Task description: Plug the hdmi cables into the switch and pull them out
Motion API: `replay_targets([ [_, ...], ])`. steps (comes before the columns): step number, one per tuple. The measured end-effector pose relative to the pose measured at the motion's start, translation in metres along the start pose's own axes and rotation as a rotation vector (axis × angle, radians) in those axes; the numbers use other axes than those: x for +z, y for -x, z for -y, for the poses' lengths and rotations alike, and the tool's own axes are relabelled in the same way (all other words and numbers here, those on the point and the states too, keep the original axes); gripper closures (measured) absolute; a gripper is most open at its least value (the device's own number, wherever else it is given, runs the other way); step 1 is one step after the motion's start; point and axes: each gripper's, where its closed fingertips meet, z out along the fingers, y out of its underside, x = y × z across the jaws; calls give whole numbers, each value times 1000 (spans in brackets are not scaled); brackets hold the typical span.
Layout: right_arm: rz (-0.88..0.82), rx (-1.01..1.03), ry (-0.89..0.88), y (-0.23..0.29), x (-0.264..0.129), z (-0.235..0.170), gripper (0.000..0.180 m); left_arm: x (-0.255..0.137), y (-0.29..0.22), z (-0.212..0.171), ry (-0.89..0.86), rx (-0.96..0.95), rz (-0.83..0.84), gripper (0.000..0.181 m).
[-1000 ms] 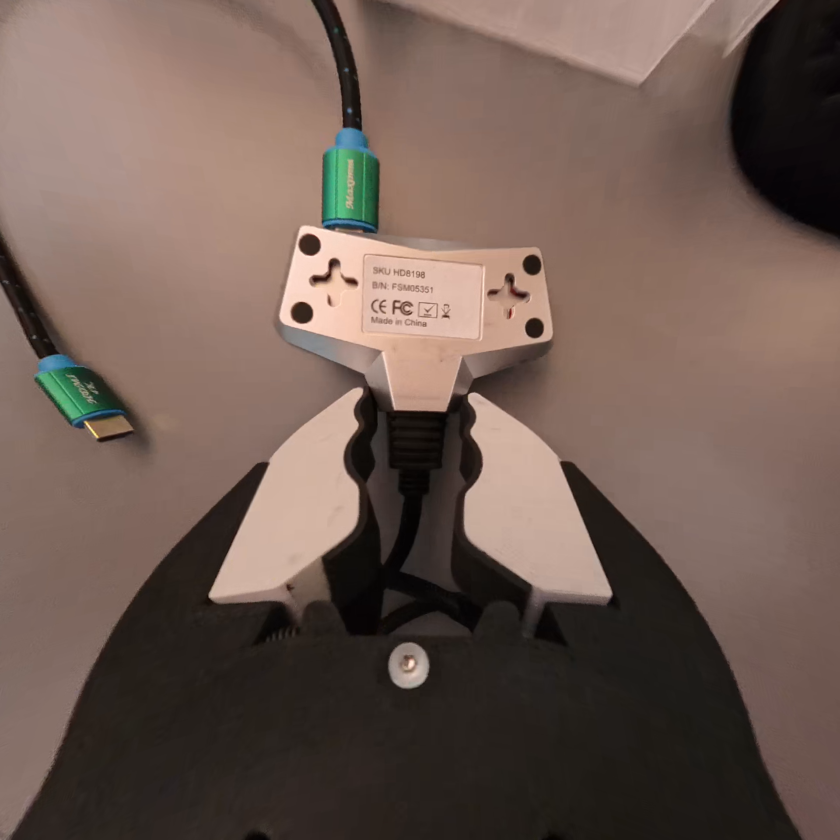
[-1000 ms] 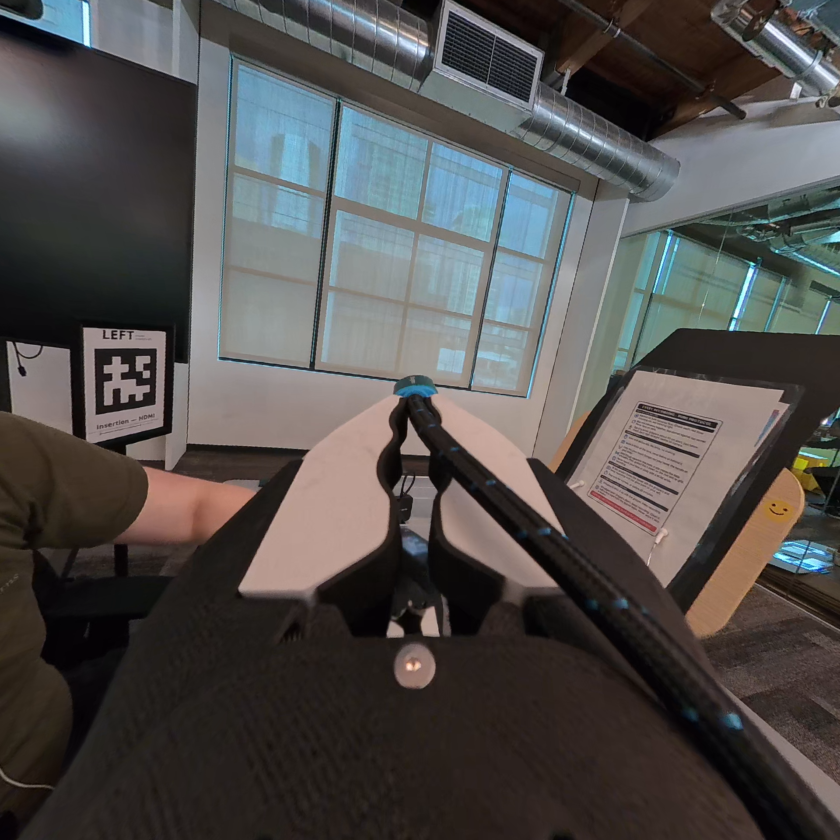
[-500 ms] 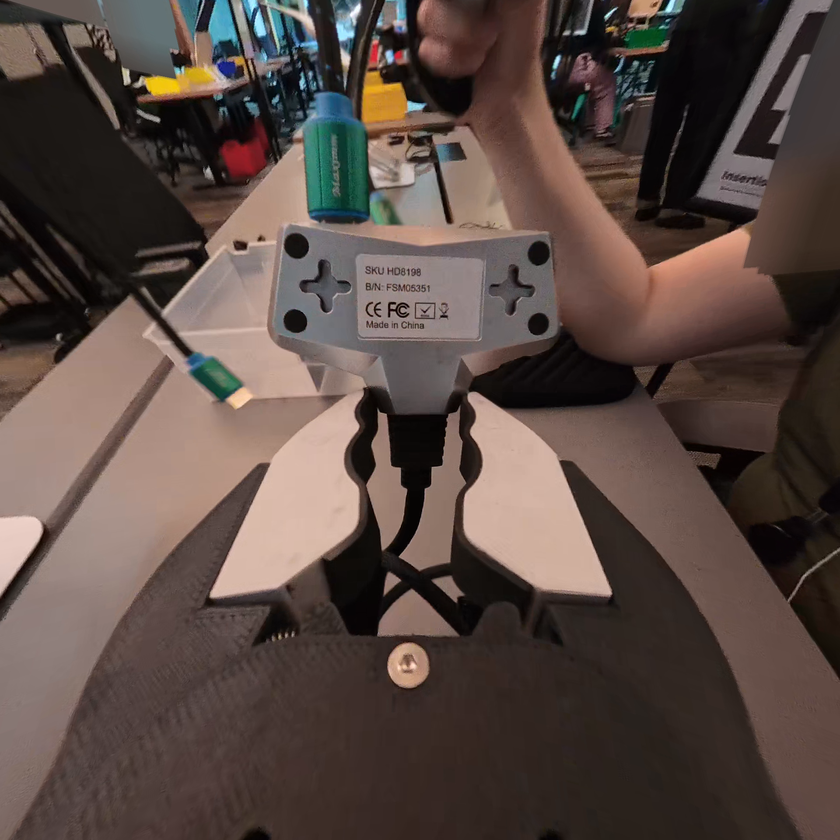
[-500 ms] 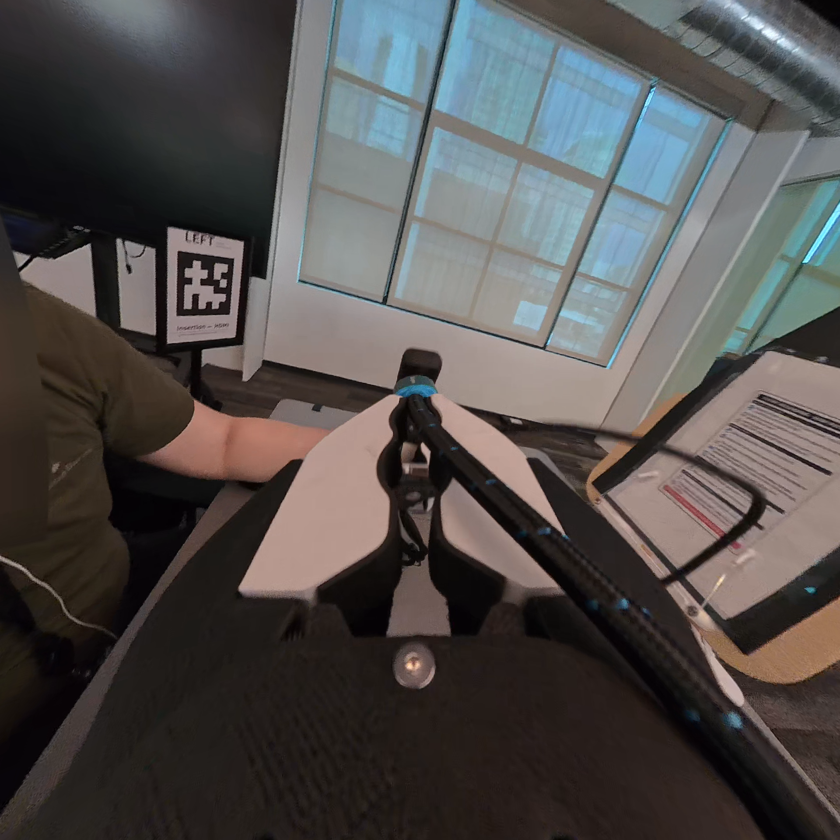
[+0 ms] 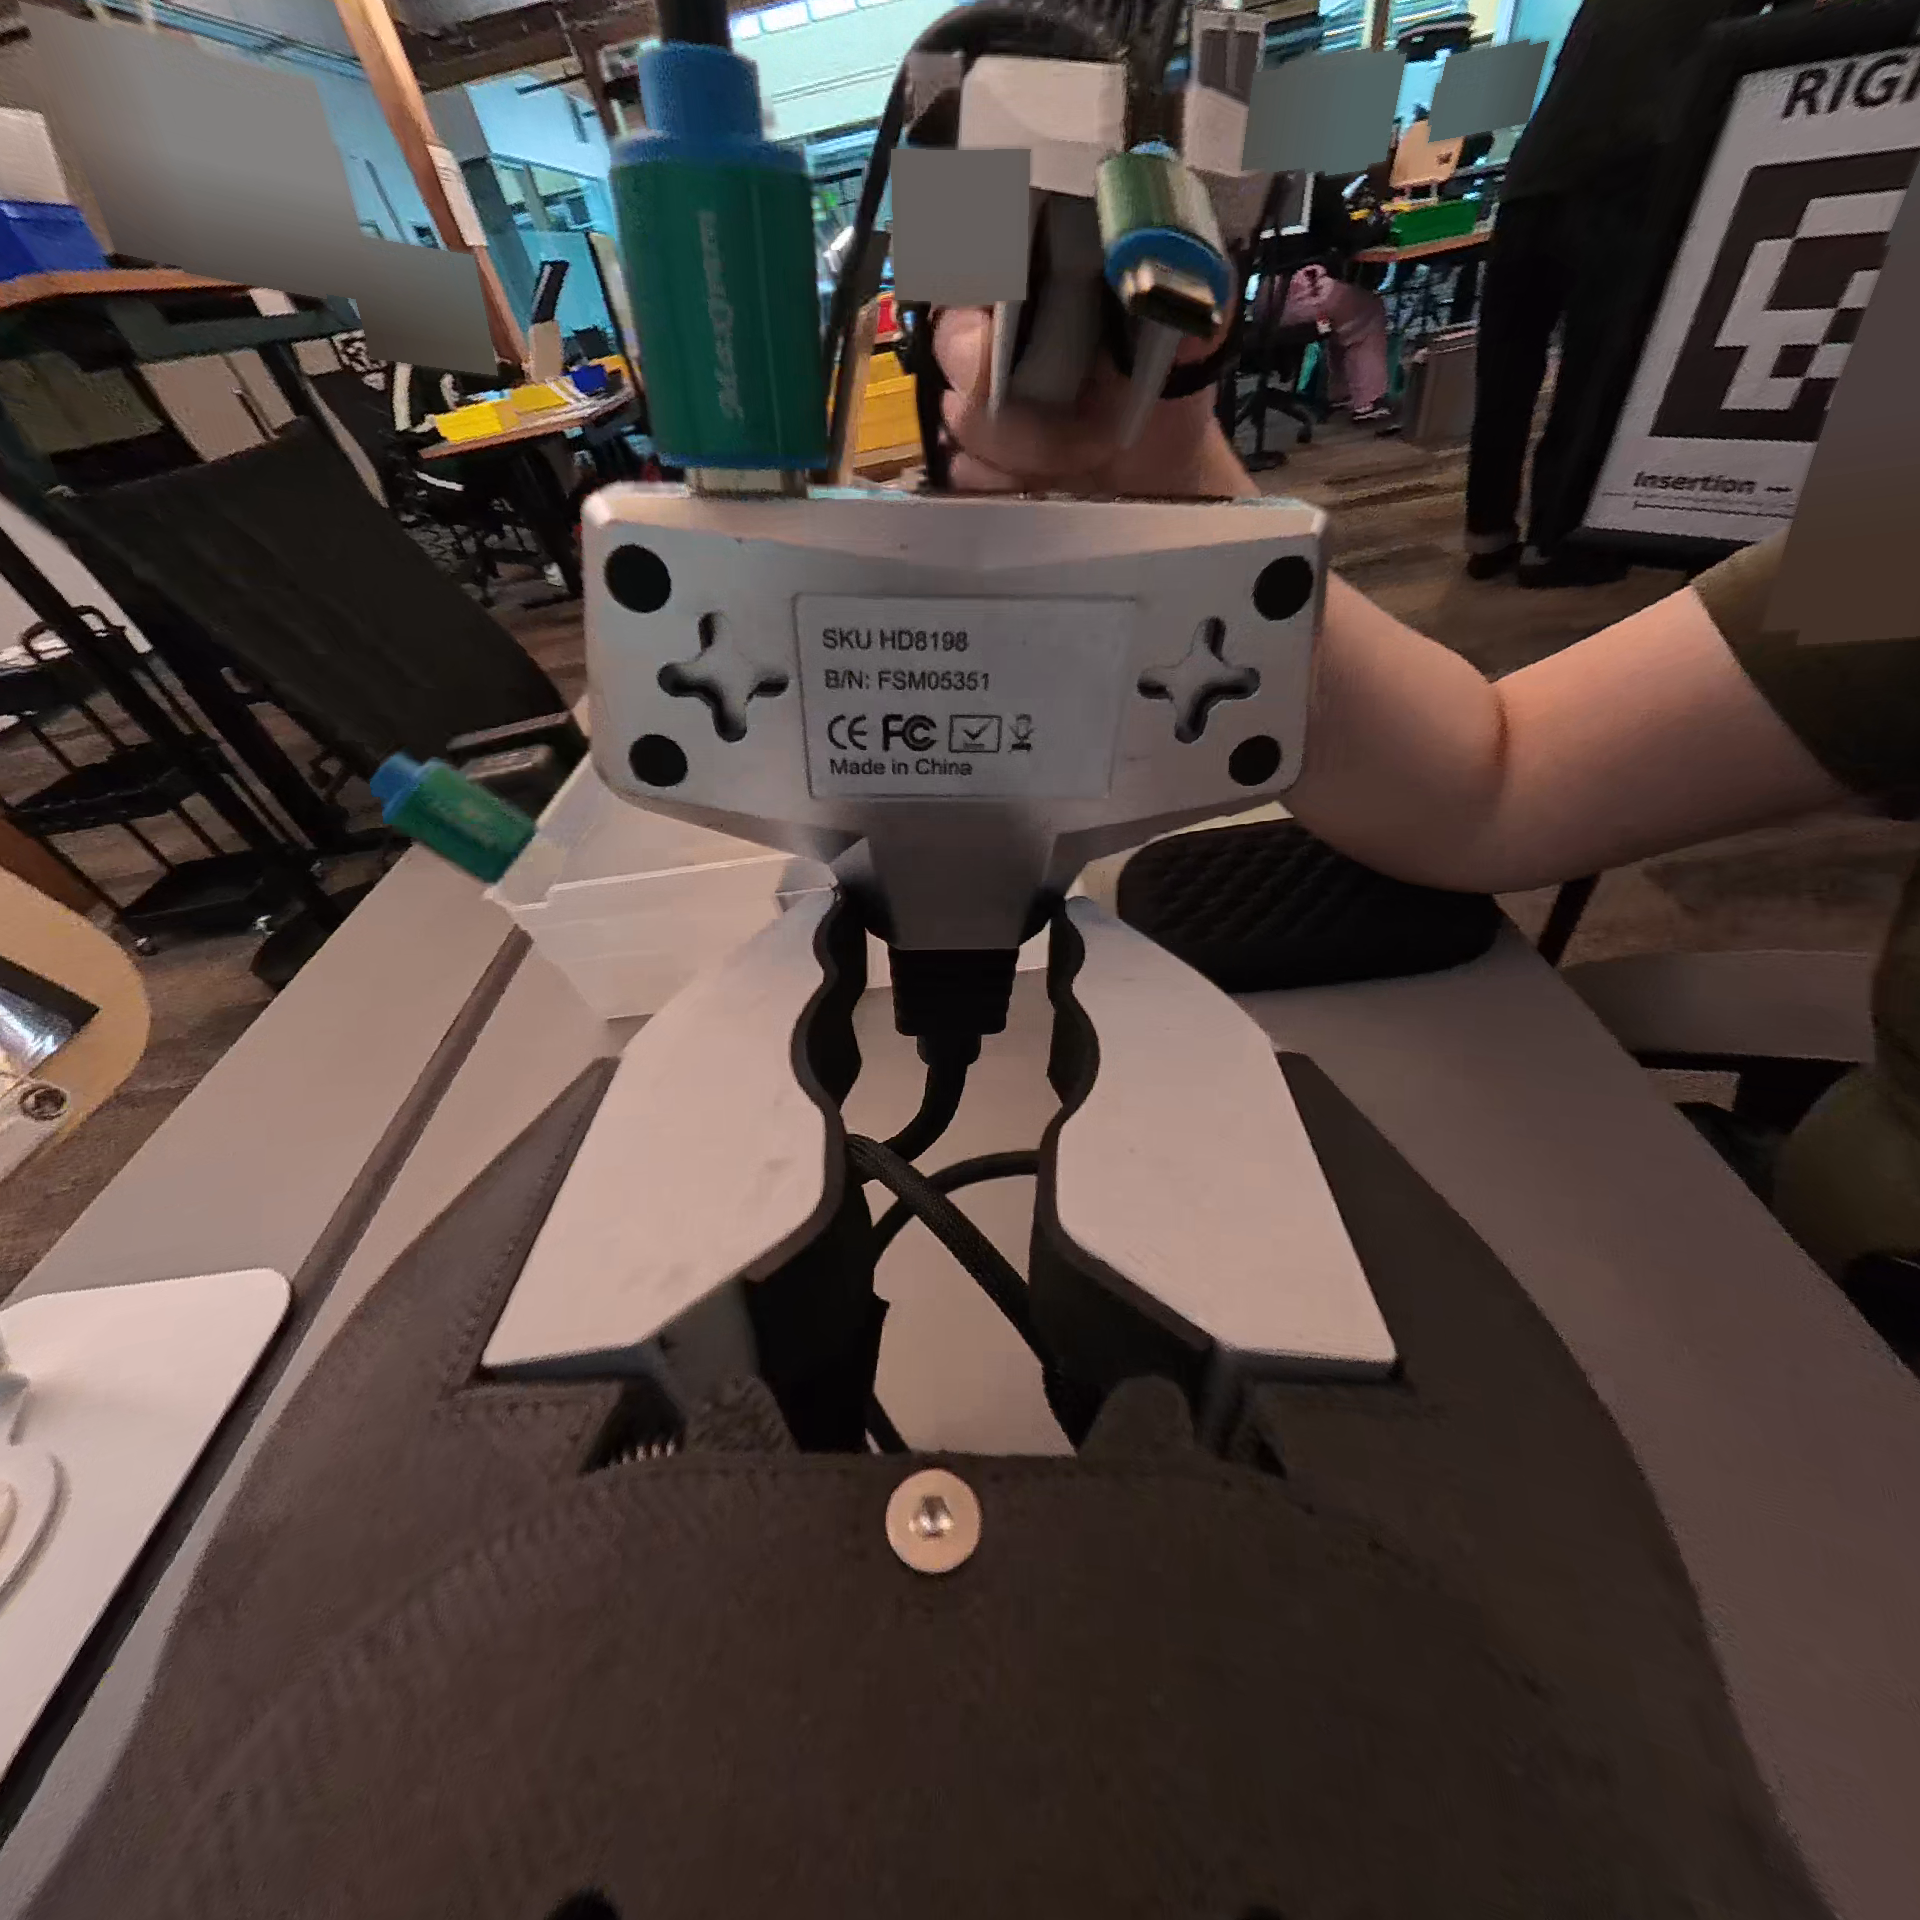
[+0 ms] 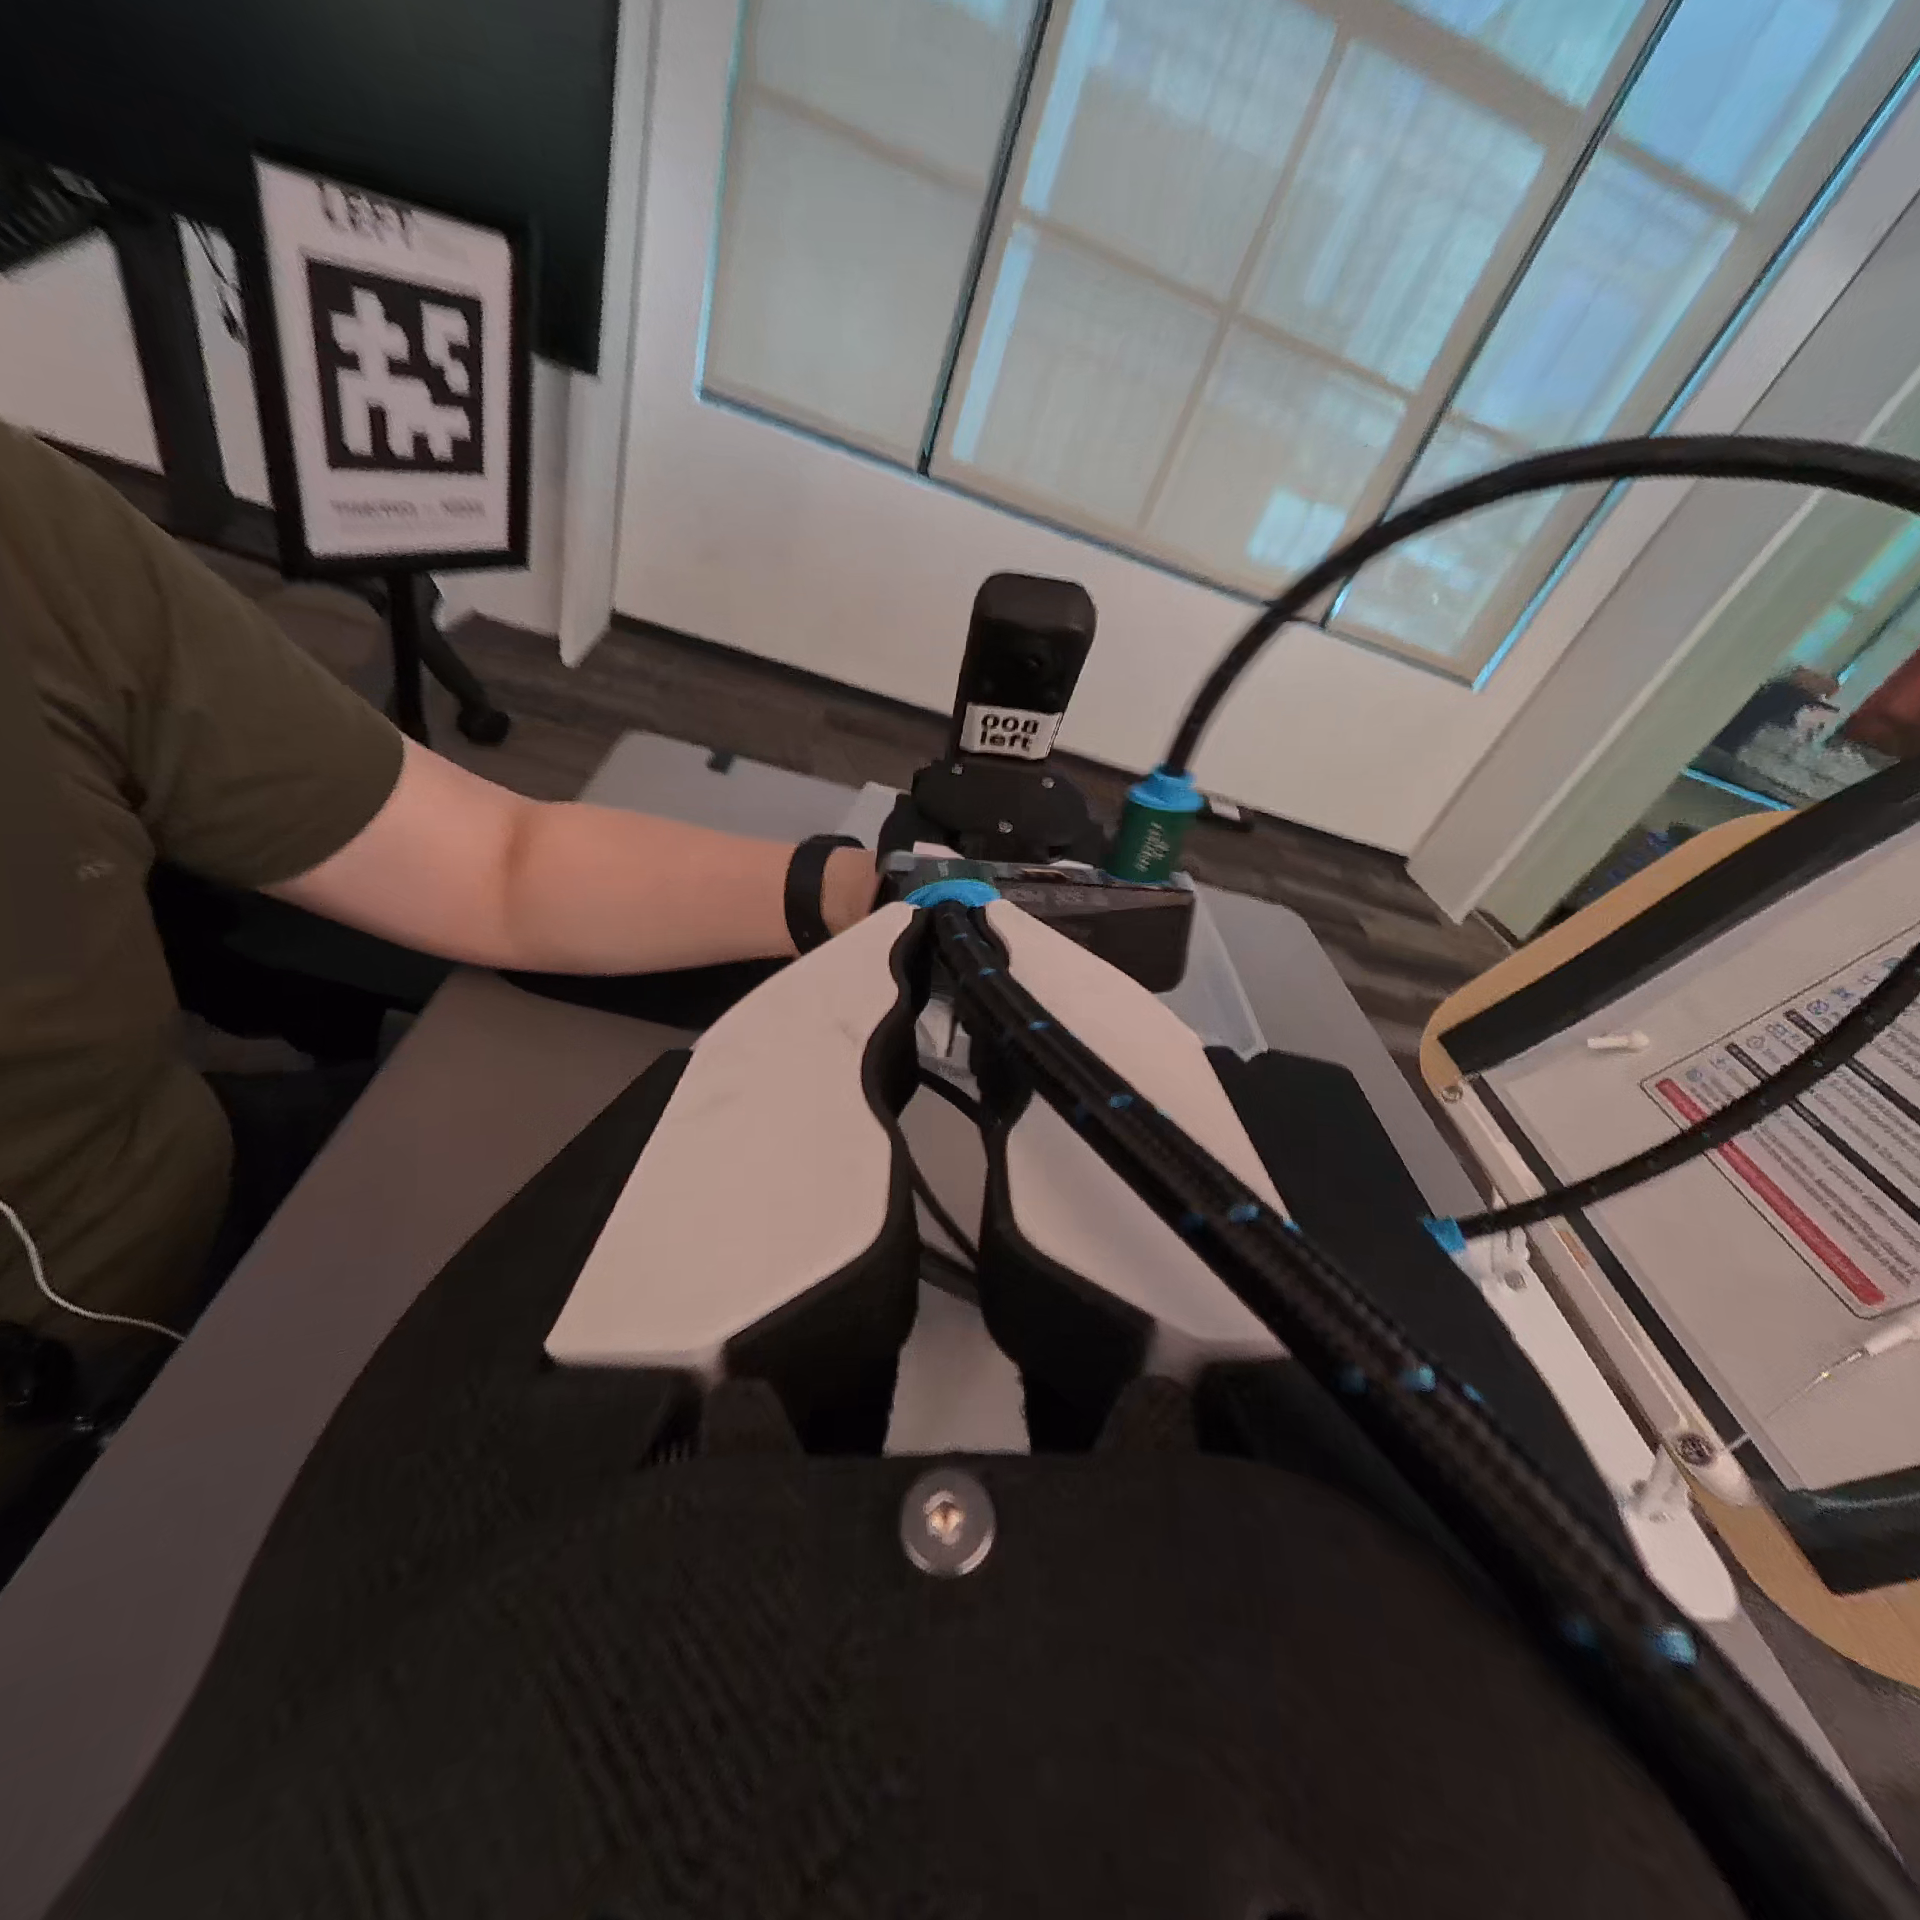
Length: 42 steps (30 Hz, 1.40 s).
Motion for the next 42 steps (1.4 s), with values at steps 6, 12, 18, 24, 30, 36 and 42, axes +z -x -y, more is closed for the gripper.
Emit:
replay_targets([
  [6,-69,10,122,-1,22,-10,173,4,-1,-1,26,18,30,148],
  [12,-73,47,133,2,9,-5,173,7,-7,0,63,49,27,148],
  [18,-37,70,190,7,6,-13,173,9,-9,-2,77,54,27,148],
  [24,-17,92,219,9,9,-19,173,11,-9,-7,100,47,17,148],
  [30,-9,95,266,12,4,-24,173,14,-11,-12,112,33,-2,149],
  [36,-48,125,373,10,-8,-38,173,21,-10,-21,140,-31,-13,149],
  [42,-43,200,427,8,-12,-51,173,28,-9,-35,182,-85,-17,149],
])
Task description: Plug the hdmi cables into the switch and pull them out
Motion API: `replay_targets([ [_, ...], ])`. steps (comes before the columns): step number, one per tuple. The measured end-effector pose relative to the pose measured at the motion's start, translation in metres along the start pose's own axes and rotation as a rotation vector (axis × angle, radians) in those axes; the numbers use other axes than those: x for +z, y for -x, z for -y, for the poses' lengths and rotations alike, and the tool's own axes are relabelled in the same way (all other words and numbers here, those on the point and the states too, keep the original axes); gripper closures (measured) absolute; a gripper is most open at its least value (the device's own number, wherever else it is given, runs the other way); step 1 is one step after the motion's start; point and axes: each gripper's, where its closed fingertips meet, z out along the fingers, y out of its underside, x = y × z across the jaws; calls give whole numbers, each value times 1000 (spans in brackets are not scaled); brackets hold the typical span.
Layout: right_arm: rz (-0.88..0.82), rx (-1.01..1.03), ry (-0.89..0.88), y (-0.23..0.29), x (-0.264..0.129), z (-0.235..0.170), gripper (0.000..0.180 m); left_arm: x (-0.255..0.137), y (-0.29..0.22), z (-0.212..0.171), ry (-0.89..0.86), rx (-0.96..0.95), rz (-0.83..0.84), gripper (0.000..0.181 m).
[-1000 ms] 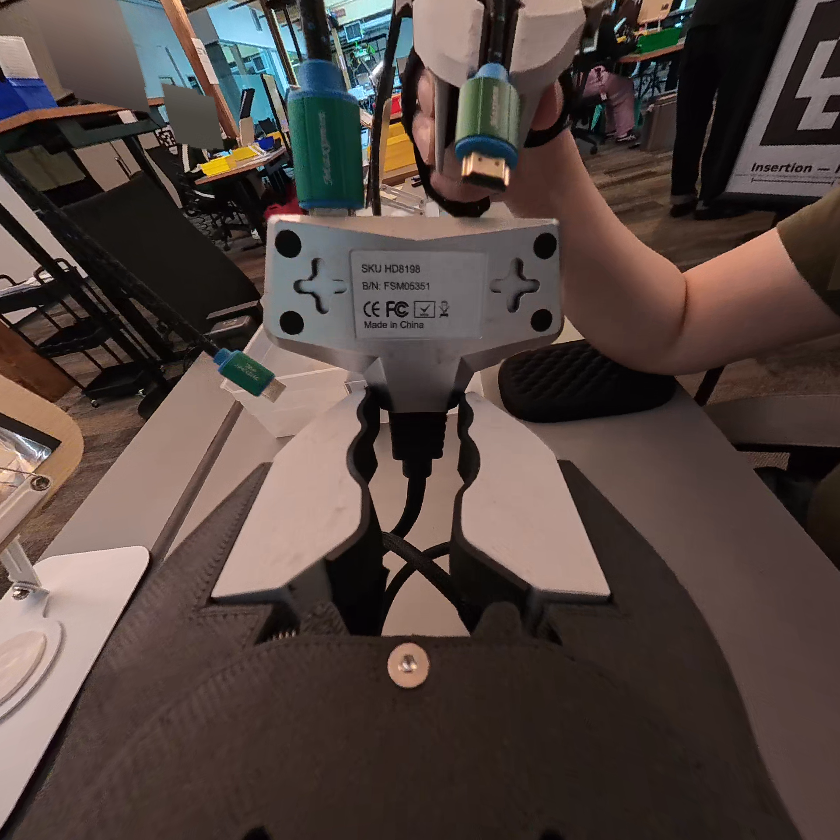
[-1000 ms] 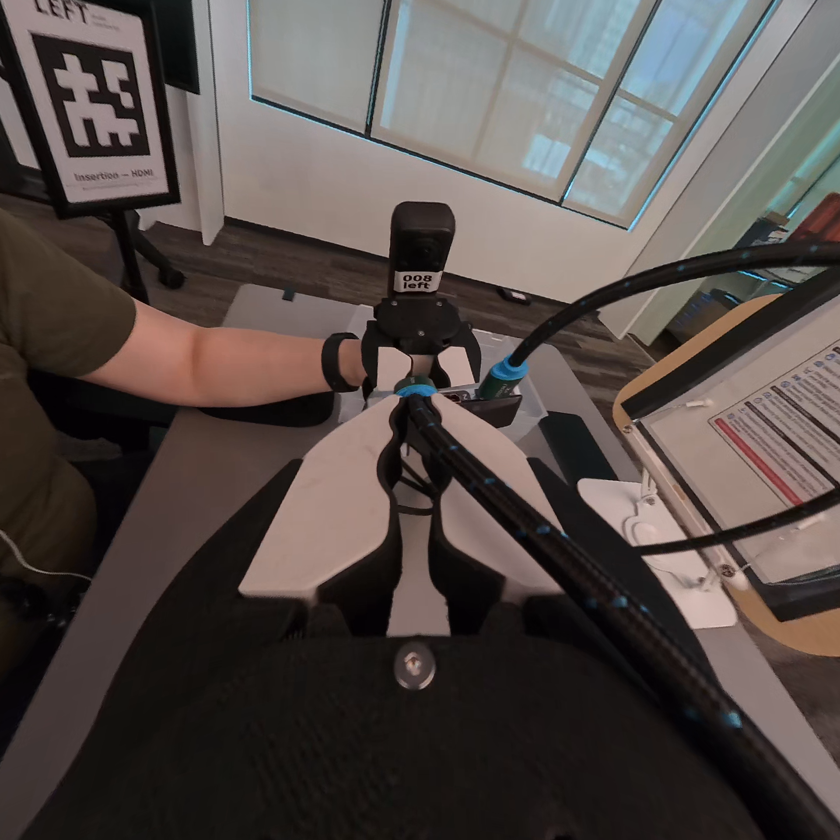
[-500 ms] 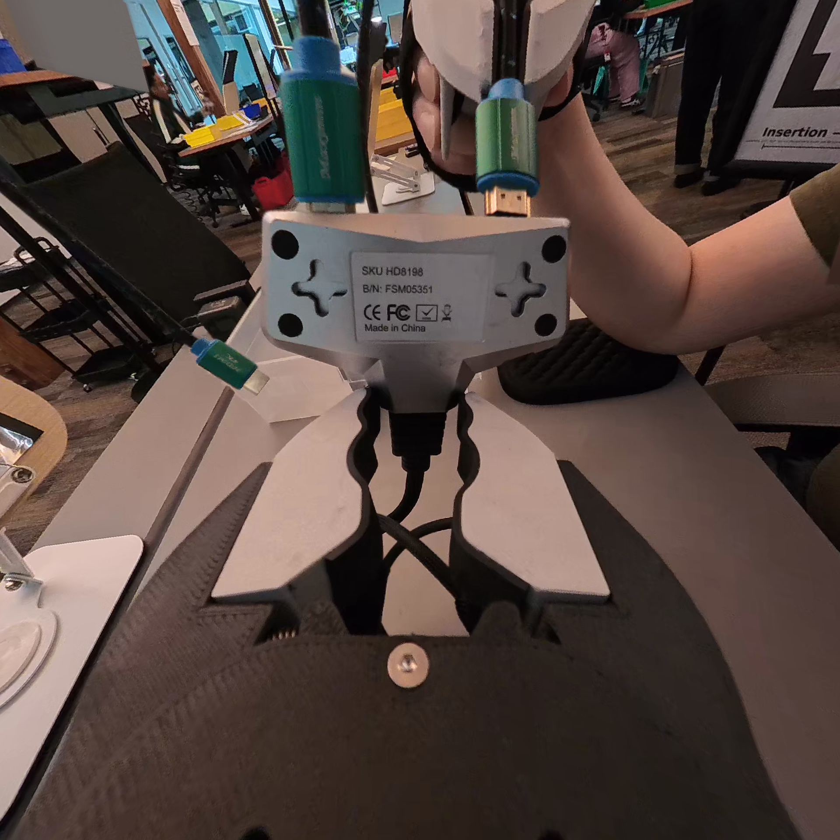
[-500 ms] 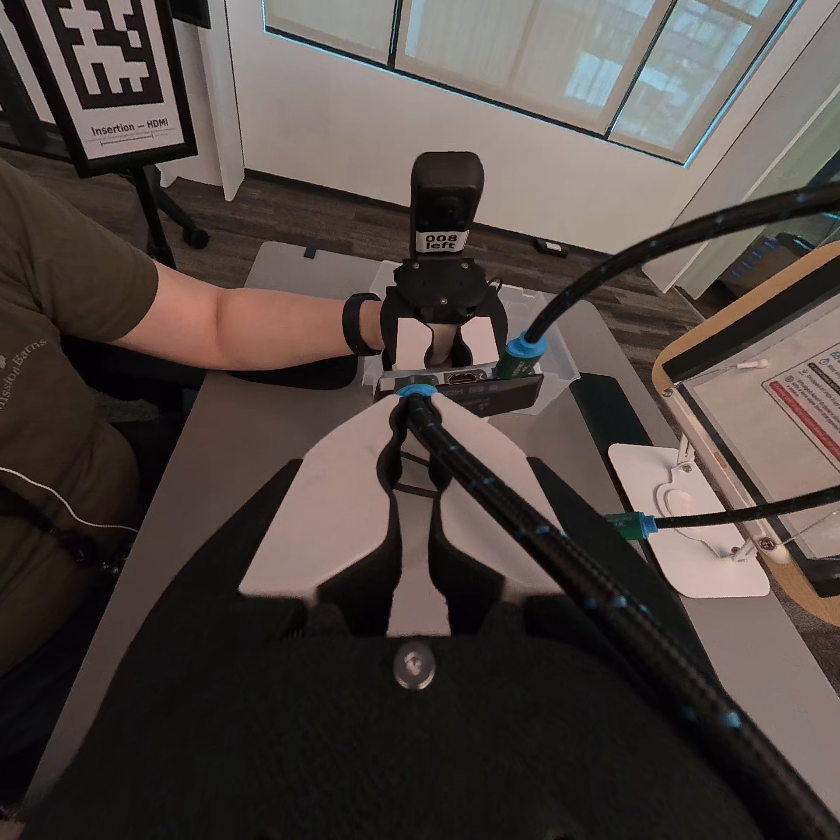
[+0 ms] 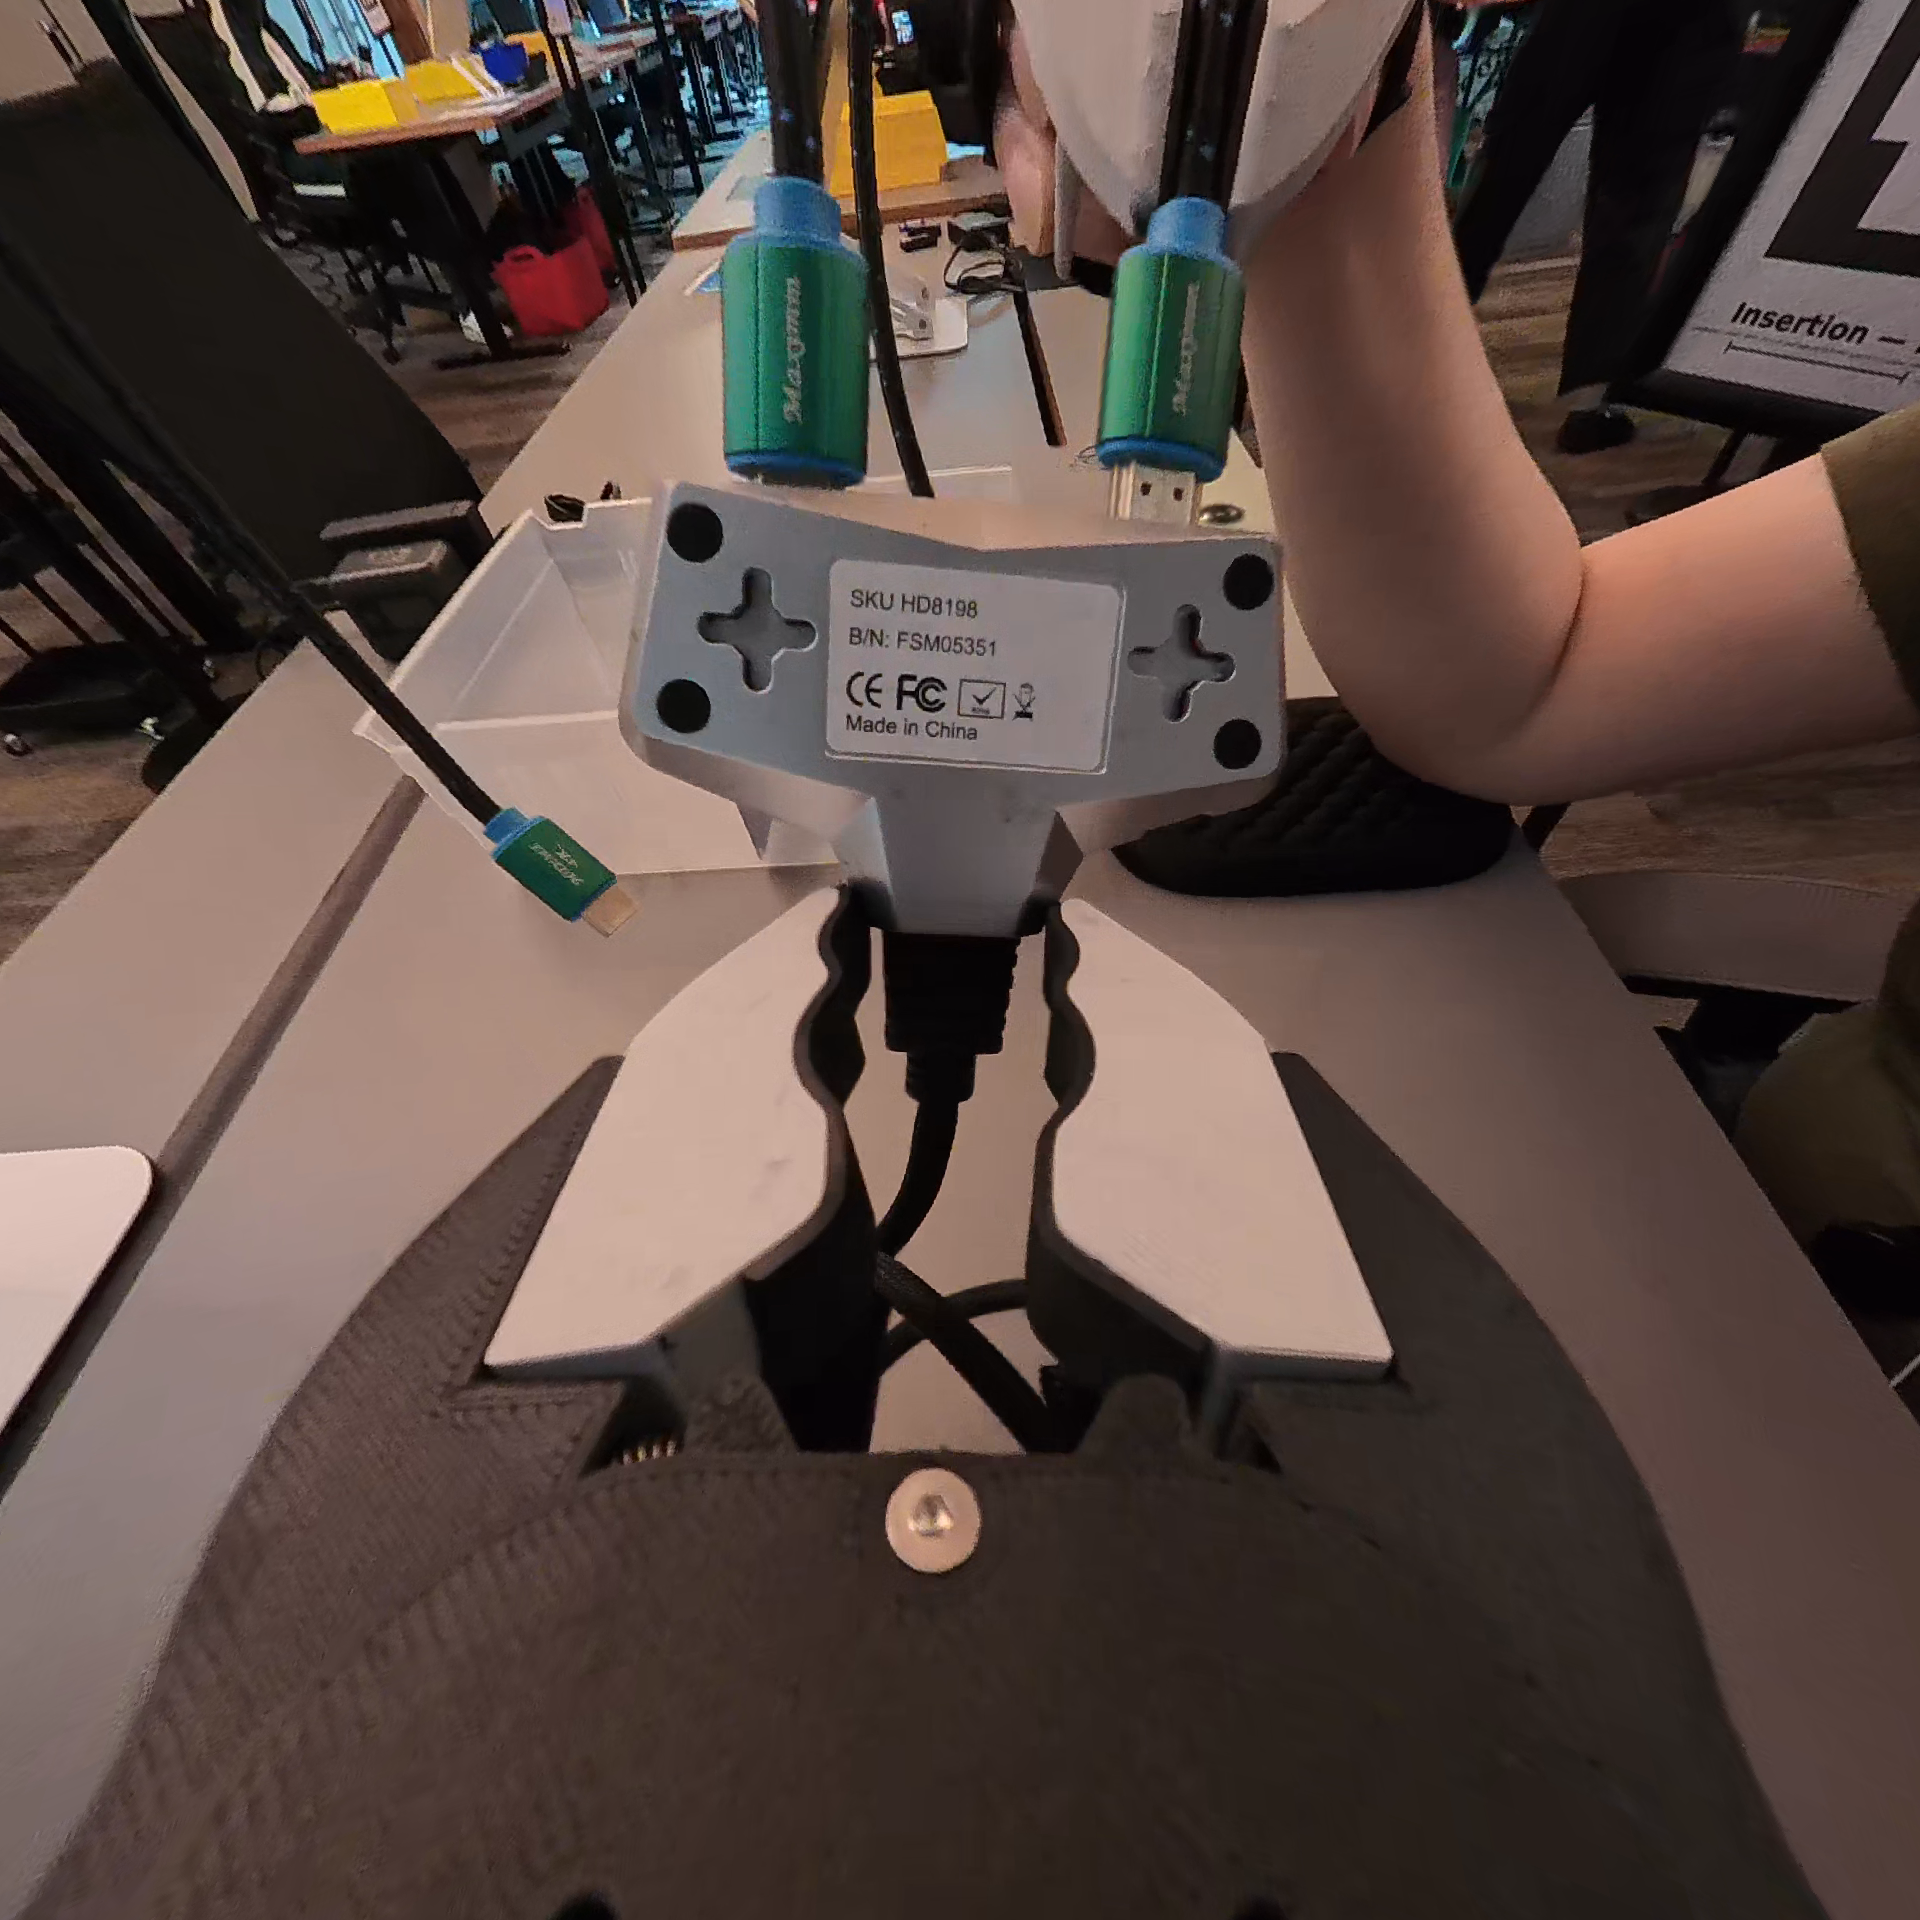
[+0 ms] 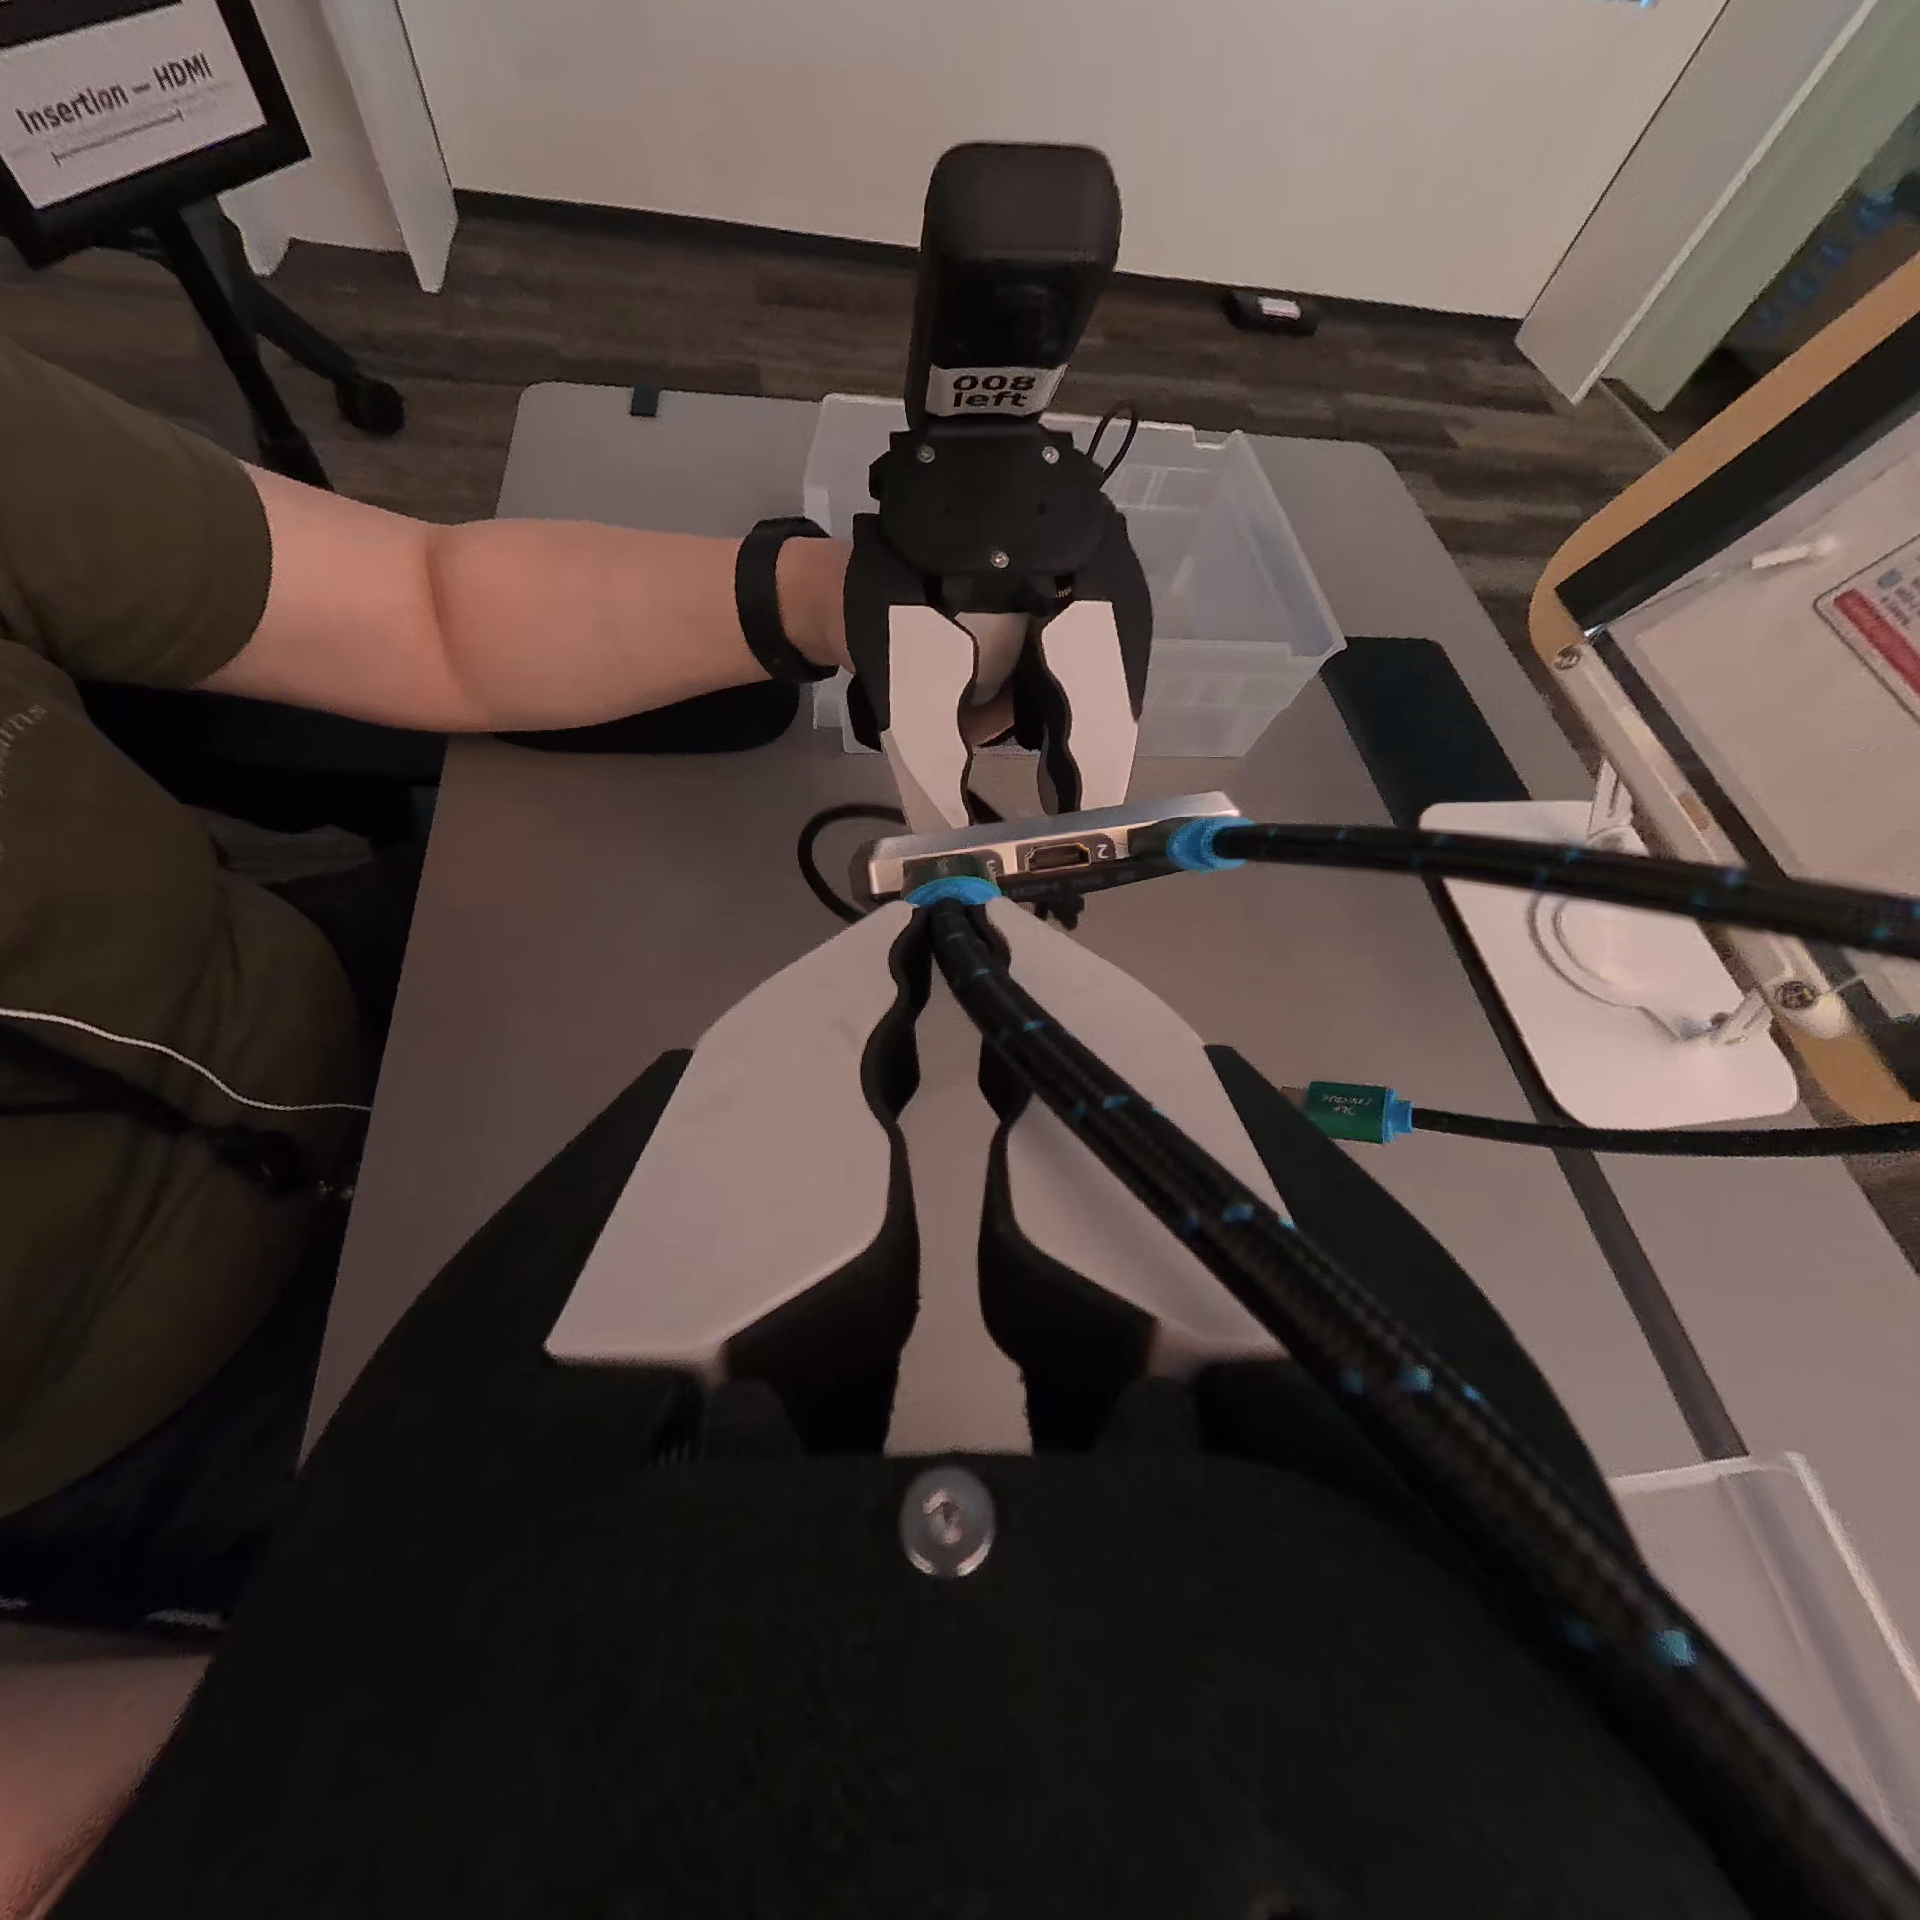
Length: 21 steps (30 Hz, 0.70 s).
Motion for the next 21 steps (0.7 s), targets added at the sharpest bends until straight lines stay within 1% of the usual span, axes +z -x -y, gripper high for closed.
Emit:
replay_targets([
  [3,2,97,3,-6,2,-3,173,1,5,-2,2,-24,17,149],
  [7,9,150,25,-9,4,-9,173,1,8,-5,33,-15,50,149],
  [13,-14,127,52,-12,8,-13,173,-1,14,-6,41,-47,76,150],
  [17,-14,130,9,-16,8,-8,173,-4,17,-1,0,-92,79,149],
  [21,-31,117,16,-19,12,-8,173,-5,21,-2,10,-106,101,149],
])
